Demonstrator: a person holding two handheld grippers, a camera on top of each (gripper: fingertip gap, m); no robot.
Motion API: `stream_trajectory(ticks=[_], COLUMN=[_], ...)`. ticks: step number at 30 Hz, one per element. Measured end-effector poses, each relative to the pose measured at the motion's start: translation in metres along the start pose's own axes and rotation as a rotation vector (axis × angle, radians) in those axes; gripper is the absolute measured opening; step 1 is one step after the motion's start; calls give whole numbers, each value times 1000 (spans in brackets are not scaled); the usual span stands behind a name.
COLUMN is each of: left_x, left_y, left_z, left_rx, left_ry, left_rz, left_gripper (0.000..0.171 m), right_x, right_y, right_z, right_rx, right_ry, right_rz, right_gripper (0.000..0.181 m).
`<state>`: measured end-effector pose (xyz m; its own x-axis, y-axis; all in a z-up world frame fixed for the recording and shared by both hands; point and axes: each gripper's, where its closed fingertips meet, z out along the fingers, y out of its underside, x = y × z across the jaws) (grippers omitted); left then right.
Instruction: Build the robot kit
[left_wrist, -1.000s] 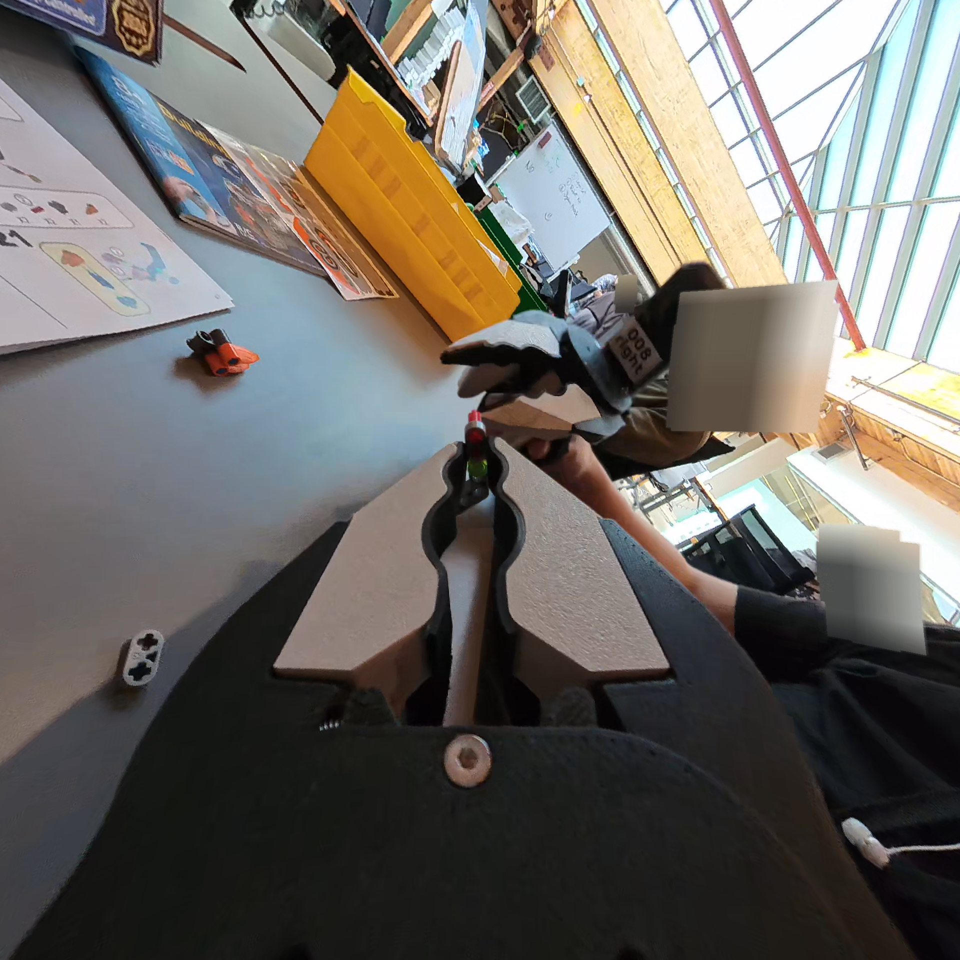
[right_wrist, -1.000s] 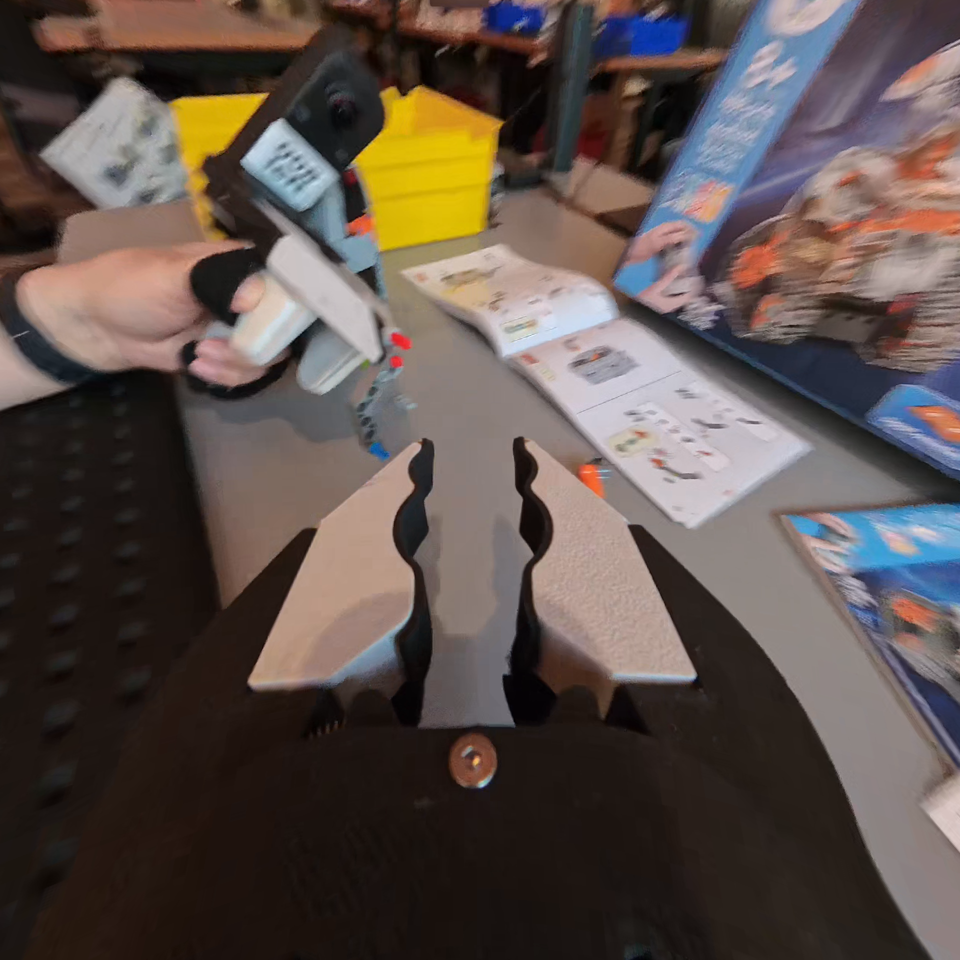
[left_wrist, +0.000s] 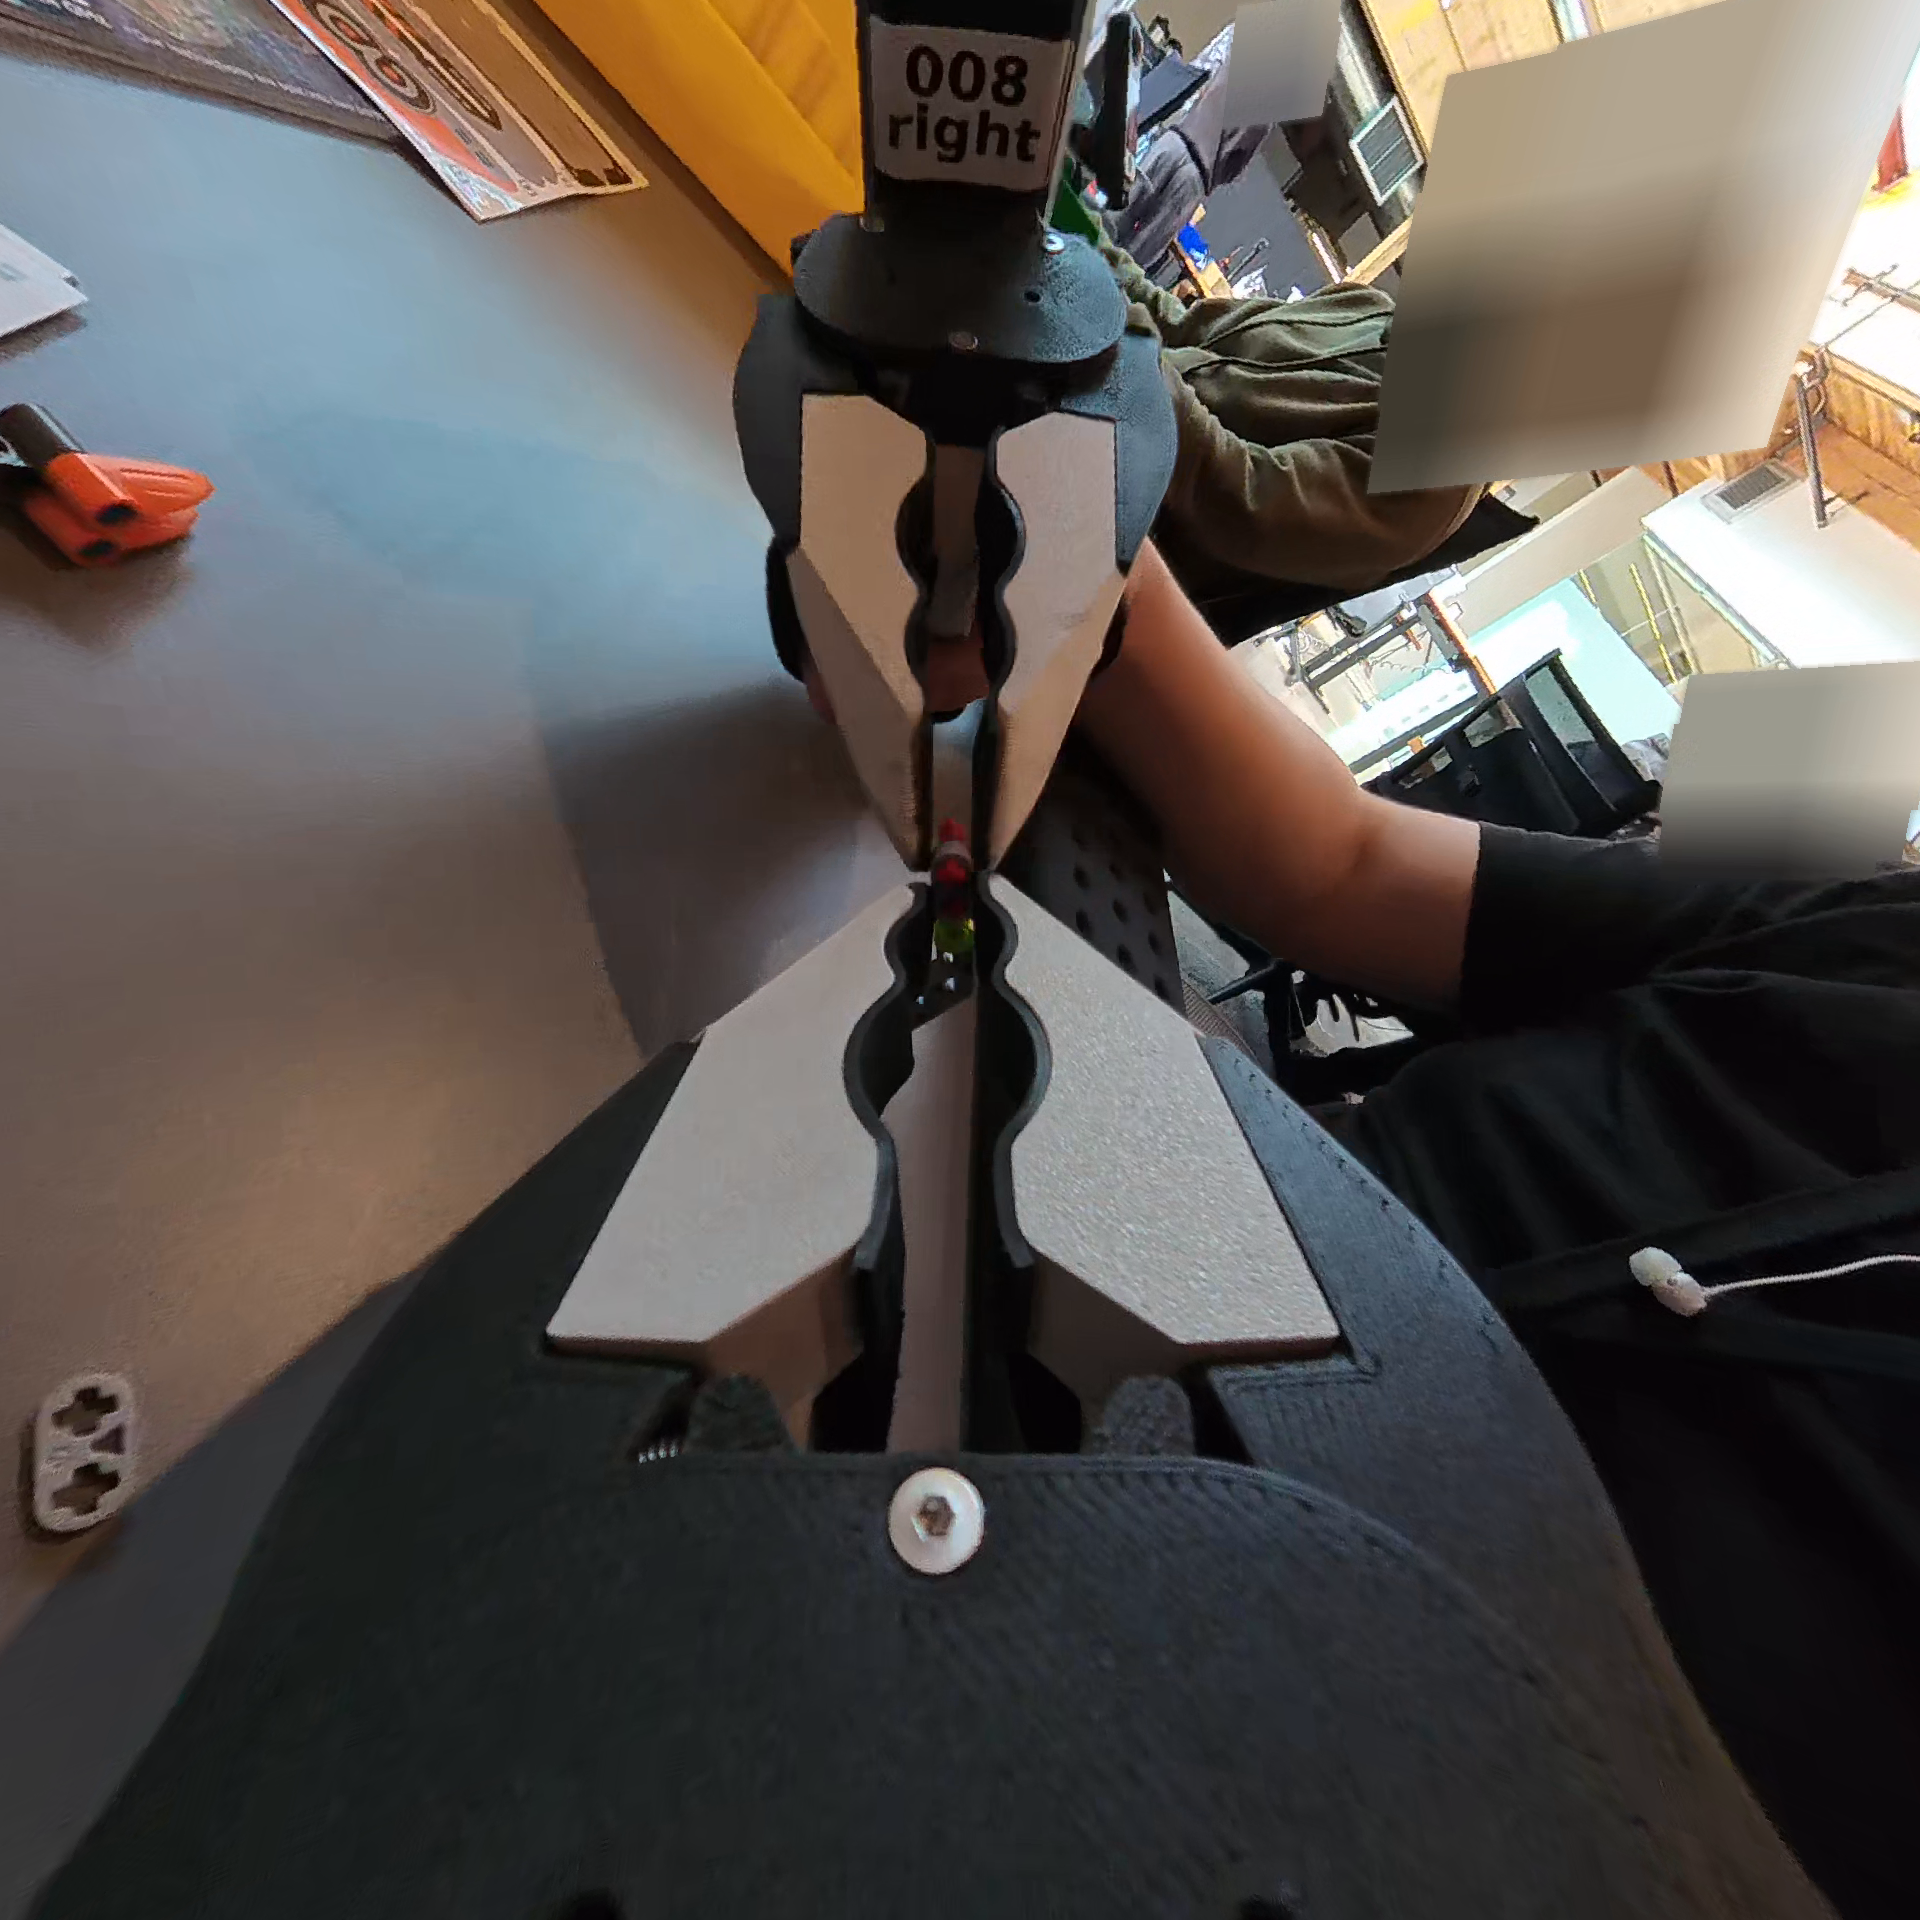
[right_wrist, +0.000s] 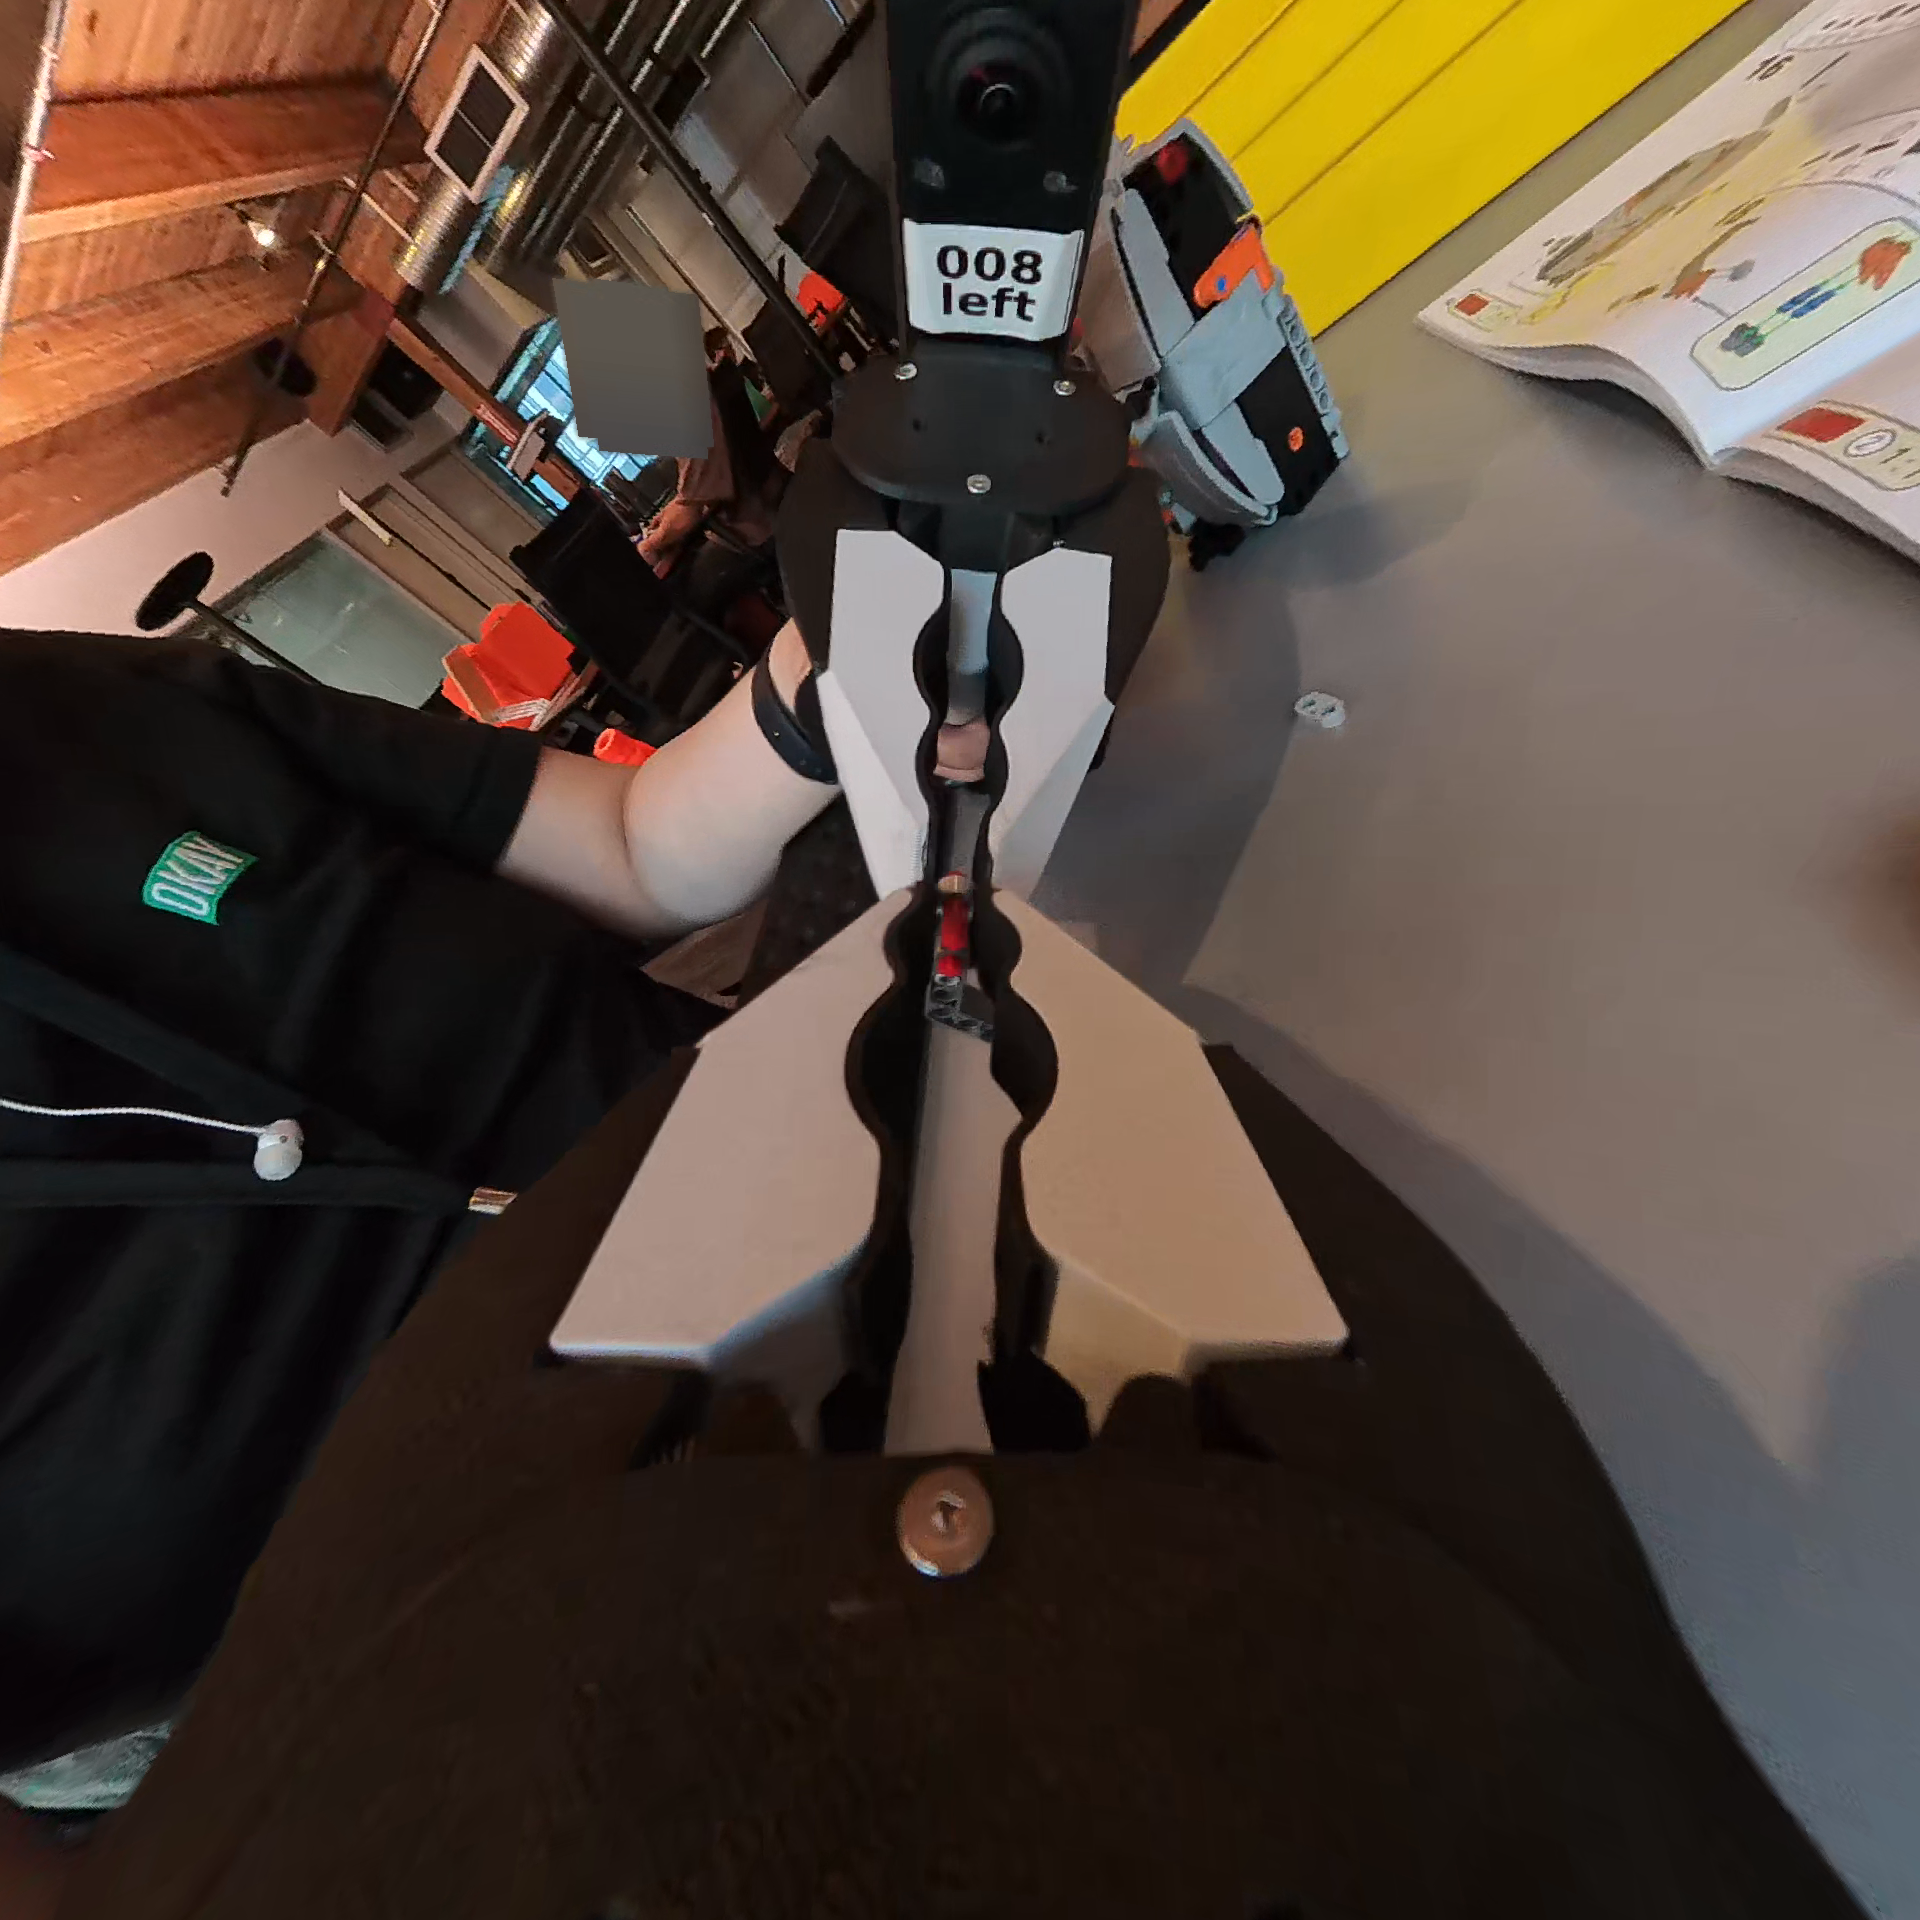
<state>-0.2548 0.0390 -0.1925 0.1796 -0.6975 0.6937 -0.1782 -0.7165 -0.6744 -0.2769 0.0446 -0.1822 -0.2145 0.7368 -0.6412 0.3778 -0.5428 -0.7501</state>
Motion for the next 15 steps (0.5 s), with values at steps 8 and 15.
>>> stream_trajectory(ticks=[8, 15], left_x=[-1, -1], left_y=[-2, -40], left_z=[1, -31], left_rx=[10, 306], left_ry=[-49, -69], left_rz=[68, 18], left_gripper=[9, 23], right_x=[-1, 9], right_y=[0, -24], right_z=[-6, -23], right_rx=[14, 63], right_ry=[90, 470], right_rz=[-172, -718], right_gripper=[7, 7])
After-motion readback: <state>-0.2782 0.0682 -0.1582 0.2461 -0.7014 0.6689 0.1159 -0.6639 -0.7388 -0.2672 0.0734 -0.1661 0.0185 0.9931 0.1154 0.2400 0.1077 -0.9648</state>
